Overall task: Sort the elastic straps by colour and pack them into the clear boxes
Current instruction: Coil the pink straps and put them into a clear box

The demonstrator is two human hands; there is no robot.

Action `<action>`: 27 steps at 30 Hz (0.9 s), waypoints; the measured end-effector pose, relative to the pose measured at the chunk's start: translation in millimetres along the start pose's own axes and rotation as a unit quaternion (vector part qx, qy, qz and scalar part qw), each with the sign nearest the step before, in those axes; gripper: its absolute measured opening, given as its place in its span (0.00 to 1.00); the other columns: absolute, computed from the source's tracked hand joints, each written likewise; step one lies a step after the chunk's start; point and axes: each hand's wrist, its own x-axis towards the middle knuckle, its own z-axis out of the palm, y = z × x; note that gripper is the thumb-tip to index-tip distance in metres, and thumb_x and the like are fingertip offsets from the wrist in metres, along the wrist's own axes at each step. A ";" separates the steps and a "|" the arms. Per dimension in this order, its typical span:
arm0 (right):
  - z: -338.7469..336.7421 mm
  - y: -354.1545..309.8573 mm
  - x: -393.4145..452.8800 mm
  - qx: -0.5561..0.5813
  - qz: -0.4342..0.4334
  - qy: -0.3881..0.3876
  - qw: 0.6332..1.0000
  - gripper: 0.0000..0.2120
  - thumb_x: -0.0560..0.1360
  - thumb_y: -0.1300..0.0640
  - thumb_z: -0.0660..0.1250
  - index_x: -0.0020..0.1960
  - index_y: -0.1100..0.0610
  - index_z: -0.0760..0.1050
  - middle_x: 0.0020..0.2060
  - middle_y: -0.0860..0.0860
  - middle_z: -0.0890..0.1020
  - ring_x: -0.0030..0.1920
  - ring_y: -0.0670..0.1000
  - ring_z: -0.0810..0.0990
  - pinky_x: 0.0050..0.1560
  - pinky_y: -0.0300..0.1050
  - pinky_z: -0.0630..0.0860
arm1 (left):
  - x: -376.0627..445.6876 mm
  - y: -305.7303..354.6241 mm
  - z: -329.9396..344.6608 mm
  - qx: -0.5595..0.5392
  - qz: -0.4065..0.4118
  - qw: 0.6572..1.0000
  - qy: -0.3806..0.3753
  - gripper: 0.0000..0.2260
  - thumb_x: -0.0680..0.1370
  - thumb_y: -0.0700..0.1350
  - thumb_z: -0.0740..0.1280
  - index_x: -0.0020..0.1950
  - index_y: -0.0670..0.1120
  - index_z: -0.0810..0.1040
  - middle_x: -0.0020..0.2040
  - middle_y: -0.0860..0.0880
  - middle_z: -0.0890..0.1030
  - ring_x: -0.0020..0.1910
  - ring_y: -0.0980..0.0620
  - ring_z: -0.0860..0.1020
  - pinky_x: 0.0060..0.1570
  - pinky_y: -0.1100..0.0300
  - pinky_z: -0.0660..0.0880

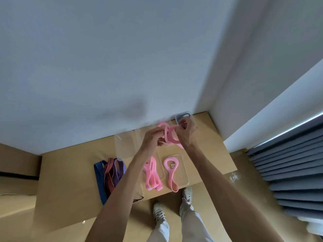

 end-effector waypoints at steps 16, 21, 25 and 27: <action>-43.0 -61.3 -3.4 0.109 -0.032 -0.124 0.986 0.22 0.78 0.49 0.66 0.37 0.68 0.74 0.26 0.52 0.76 0.28 0.47 0.69 0.32 0.41 0.67 | -31.7 76.3 28.8 -0.095 0.123 0.966 0.207 0.08 0.71 0.33 0.70 0.44 0.44 0.79 0.35 0.50 0.80 0.33 0.51 0.77 0.31 0.62 0.74; -58.8 -27.2 12.9 0.260 0.144 -0.198 0.934 0.14 0.83 0.55 0.58 0.55 0.64 0.76 0.46 0.59 0.86 0.41 0.55 0.85 0.36 0.46 0.81 | -46.7 71.7 34.3 -0.322 0.108 0.918 0.206 0.09 0.67 0.35 0.67 0.43 0.46 0.75 0.34 0.49 0.74 0.32 0.53 0.72 0.34 0.61 0.68; -73.6 3.1 32.0 0.231 0.164 -0.210 0.936 0.15 0.82 0.57 0.56 0.54 0.63 0.80 0.44 0.63 0.86 0.44 0.61 0.86 0.43 0.53 0.85 | -48.6 52.9 27.1 -0.190 0.100 0.922 0.323 0.08 0.68 0.38 0.67 0.44 0.48 0.78 0.37 0.51 0.77 0.37 0.51 0.73 0.38 0.58 0.70; -73.2 2.7 30.9 0.234 0.161 -0.218 0.934 0.14 0.82 0.58 0.55 0.53 0.61 0.79 0.40 0.61 0.86 0.41 0.59 0.87 0.40 0.51 0.84 | -42.5 37.7 25.7 -0.052 0.049 0.913 0.401 0.07 0.72 0.38 0.67 0.49 0.47 0.78 0.42 0.49 0.81 0.42 0.48 0.78 0.43 0.55 0.75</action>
